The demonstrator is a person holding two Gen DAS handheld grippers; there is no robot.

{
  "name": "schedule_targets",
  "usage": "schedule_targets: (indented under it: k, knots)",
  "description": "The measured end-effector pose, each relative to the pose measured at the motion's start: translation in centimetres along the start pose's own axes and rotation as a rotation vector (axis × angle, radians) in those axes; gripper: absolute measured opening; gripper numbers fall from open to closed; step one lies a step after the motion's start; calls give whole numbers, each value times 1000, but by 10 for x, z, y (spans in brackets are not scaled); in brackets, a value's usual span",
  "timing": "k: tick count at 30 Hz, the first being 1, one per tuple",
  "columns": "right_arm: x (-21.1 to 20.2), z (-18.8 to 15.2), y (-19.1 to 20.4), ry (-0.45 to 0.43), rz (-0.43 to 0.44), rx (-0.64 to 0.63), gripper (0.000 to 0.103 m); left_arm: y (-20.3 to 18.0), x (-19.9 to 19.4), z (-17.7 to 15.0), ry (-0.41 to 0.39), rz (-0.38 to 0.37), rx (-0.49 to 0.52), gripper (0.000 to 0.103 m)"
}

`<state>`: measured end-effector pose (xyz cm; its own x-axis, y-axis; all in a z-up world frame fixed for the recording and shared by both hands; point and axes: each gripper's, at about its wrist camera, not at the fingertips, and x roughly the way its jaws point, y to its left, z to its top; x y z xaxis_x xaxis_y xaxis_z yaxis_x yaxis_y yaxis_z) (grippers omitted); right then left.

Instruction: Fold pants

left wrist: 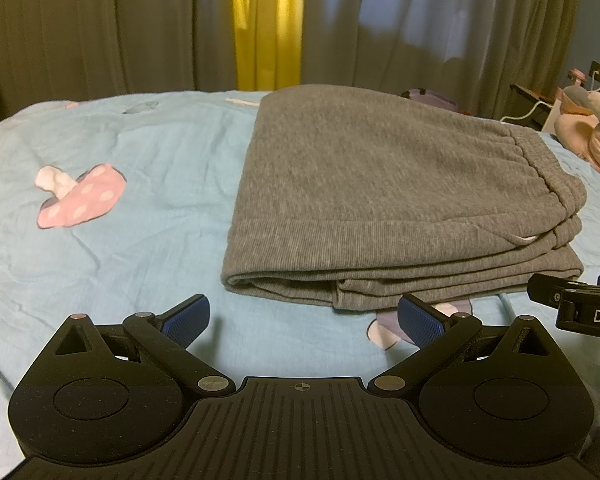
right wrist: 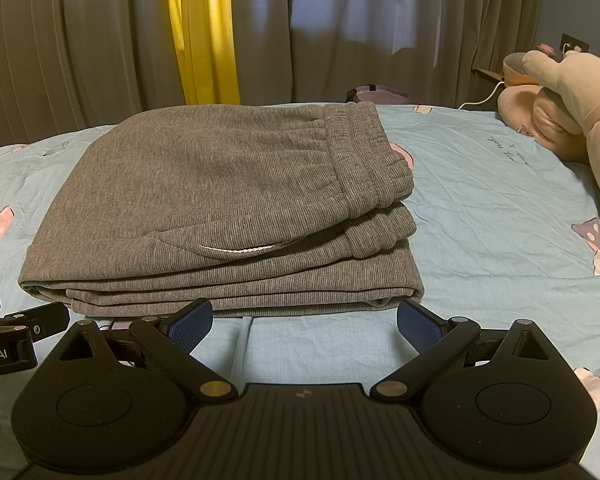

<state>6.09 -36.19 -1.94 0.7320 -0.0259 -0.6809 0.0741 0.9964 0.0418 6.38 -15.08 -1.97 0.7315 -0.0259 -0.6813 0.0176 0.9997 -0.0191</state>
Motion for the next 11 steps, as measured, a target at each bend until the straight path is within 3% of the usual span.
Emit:
schedule_targets:
  k: [11]
  knots:
    - [0,0,0,1,0,-1,99,1,0,0,3,-4,-3,103]
